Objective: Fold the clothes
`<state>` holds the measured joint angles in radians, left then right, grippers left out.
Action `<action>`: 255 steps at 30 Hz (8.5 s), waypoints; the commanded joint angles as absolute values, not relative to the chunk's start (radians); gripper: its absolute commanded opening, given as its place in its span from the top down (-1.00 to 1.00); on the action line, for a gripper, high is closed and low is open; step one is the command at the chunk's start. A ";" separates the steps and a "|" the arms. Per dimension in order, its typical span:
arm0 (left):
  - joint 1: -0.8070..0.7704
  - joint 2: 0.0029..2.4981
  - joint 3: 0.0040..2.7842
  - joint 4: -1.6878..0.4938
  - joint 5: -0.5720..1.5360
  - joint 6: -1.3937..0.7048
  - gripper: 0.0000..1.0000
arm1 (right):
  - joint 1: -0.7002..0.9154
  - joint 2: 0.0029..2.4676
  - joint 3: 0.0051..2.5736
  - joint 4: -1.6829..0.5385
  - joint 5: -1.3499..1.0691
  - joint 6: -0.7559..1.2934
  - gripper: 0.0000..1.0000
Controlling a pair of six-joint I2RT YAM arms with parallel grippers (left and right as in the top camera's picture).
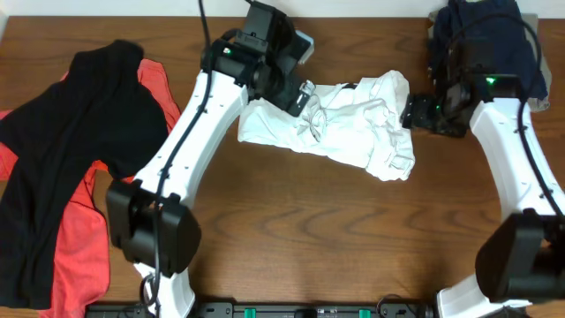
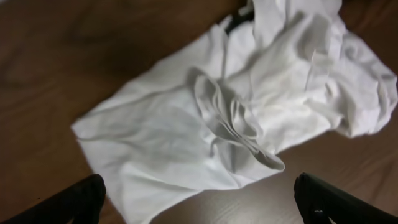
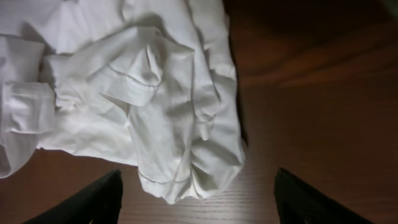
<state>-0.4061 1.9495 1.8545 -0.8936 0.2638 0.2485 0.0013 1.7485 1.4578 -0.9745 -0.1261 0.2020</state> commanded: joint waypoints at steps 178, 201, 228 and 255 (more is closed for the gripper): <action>0.044 2.019 1.837 -0.866 0.137 0.272 -0.99 | 0.396 2.152 1.837 -0.963 -0.192 0.191 -0.10; 0.206 2.018 1.837 -0.847 0.138 0.264 -0.98 | 0.509 2.199 1.916 -0.354 -0.326 0.336 0.88; 0.206 2.019 1.837 -0.848 0.138 0.249 -0.98 | 0.517 2.162 1.901 -0.914 -0.078 0.204 0.72; 0.206 2.019 1.837 -0.859 0.138 0.249 -0.98 | 0.607 2.177 1.834 -0.924 0.123 0.251 0.57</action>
